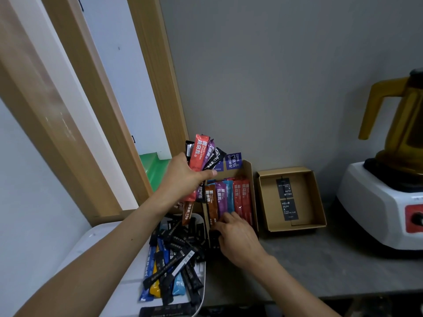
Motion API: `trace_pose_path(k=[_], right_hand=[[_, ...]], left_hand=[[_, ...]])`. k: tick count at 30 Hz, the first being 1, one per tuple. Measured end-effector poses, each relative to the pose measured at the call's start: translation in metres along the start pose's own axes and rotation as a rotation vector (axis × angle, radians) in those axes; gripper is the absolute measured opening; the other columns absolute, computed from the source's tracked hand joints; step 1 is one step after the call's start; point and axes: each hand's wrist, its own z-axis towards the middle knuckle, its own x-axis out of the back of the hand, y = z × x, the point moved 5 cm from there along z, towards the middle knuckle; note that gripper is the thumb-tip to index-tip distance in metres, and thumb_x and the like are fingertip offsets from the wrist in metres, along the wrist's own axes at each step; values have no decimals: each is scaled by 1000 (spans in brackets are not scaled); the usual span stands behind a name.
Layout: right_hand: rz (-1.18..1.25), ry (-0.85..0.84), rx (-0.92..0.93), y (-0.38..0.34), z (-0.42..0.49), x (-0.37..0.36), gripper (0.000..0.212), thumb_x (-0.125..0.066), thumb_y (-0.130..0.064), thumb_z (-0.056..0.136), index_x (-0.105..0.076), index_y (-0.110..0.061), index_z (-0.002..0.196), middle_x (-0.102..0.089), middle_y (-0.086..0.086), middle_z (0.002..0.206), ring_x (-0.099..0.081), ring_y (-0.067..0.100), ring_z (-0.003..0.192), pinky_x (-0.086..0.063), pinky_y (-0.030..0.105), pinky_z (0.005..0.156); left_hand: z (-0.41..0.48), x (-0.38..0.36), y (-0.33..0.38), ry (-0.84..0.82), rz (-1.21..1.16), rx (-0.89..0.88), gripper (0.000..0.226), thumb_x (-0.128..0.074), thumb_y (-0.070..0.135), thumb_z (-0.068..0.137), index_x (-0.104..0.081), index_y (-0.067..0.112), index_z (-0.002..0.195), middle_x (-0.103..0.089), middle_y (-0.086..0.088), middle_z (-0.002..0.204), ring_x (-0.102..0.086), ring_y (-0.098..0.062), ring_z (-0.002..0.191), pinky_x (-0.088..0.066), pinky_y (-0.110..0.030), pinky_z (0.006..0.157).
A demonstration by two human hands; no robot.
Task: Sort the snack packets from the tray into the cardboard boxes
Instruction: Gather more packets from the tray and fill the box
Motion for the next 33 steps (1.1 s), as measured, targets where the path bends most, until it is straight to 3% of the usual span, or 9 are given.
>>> trace_pose_path(k=[3, 6, 12, 17, 19, 22, 25, 29, 33], right_hand=[[139, 62, -26, -1, -3, 10, 30, -58, -22, 101, -66, -31, 127, -56, -9, 134, -50, 12, 129, -47, 33, 109], [617, 261, -224, 2, -7, 35, 23, -62, -20, 100, -68, -32, 118, -64, -17, 119, -61, 4, 114, -56, 27, 97], [1472, 505, -355, 10, 2, 93, 22, -68, -31, 96, -73, -13, 108, -71, 3, 87, -64, 10, 71, -55, 21, 65], [1379, 364, -433, 14, 7, 100, 21, -73, -30, 93, -72, -11, 104, -78, 4, 93, -76, 16, 82, -64, 34, 77], [1400, 385, -476, 18, 5, 94, 23, -70, -30, 95, -71, -10, 106, -78, 8, 101, -77, 20, 88, -64, 44, 85], [1439, 475, -513, 22, 1, 89, 27, -65, -32, 99, -66, -7, 111, -76, 16, 104, -75, 23, 87, -63, 41, 79], [1472, 544, -534, 30, -7, 89, 28, -62, -35, 100, -61, -10, 111, -77, 10, 90, -73, 31, 80, -60, 48, 81], [1559, 547, -513, 37, -19, 88, 28, -63, -32, 98, -61, -9, 113, -76, 4, 82, -71, 15, 64, -59, 32, 60], [1560, 523, -513, 42, -34, 77, 24, -66, -26, 96, -59, -11, 115, -77, 10, 105, -78, 19, 91, -60, 24, 60]], left_hand=[[-4, 1, 0, 11, -16, 12, 46, -82, 43, 81, -52, 21, 107, -66, 3, 98, -69, -9, 82, -51, -22, 65], [-10, 1, 4, -11, -64, -9, 36, -80, 43, 82, -54, 24, 99, -69, 0, 94, -72, -11, 80, -54, -22, 66], [-22, -4, 0, -163, 27, -45, 45, -91, 33, 72, -58, 29, 102, -72, 4, 94, -72, -5, 79, -55, -20, 72], [-29, -13, -5, -290, 92, -57, 52, -91, 41, 67, -58, 32, 106, -73, 5, 96, -72, -7, 84, -57, -23, 78], [-29, -11, -7, -301, -9, -3, 47, -89, 41, 70, -64, 24, 107, -76, 1, 94, -76, -11, 82, -59, -29, 79], [-31, -4, -10, -414, -25, 69, 43, -89, 28, 74, -64, 19, 108, -77, -2, 93, -77, -14, 82, -59, -26, 74], [-36, 0, -18, -496, 53, 101, 43, -89, 26, 73, -63, 21, 107, -77, 1, 93, -77, -12, 83, -57, -24, 72], [-34, 8, -20, -349, -90, 153, 37, -87, 17, 76, -62, 19, 103, -74, -1, 91, -76, -10, 75, -56, -19, 62], [-21, 20, -17, -179, -243, 157, 41, -89, 15, 73, -65, 14, 106, -76, -11, 97, -77, -25, 87, -61, -42, 83]])
